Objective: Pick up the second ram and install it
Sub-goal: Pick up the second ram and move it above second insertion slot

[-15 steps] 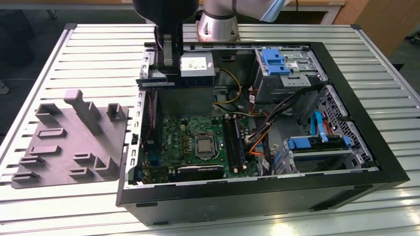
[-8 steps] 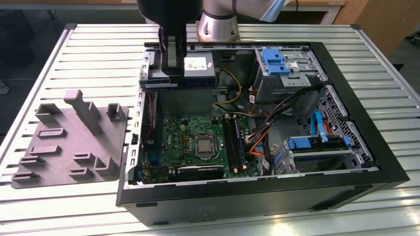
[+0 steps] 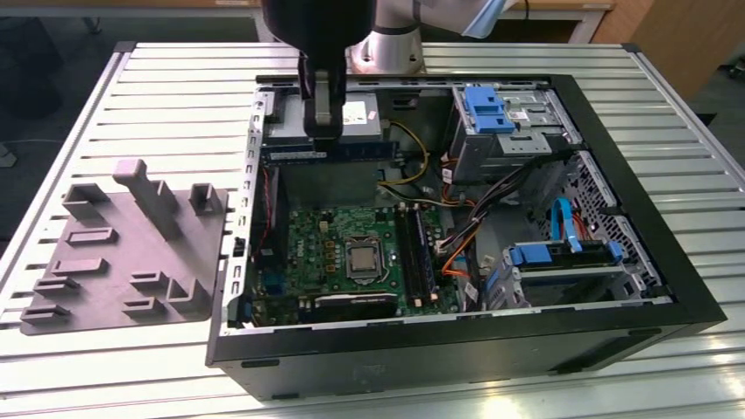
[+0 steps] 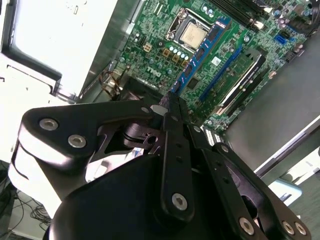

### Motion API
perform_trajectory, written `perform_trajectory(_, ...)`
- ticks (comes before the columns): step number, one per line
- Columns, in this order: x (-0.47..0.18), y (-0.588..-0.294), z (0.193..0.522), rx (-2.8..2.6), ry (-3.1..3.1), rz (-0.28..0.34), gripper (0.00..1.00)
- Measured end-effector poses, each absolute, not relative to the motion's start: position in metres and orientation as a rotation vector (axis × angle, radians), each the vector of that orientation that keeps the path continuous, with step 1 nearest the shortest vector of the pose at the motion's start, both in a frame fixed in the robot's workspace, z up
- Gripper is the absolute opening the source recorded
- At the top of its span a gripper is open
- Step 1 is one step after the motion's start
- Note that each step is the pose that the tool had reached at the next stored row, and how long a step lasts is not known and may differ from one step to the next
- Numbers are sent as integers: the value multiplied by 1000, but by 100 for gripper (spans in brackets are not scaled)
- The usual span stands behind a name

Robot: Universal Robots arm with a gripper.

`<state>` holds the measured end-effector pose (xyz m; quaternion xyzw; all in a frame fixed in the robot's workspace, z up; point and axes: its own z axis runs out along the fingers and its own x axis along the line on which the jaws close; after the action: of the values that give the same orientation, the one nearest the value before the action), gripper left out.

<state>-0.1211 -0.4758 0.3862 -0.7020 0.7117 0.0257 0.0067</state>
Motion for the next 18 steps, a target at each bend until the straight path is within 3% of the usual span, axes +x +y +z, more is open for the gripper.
perform_trajectory(18,-108,-476,372,-2197,2229,76,11)
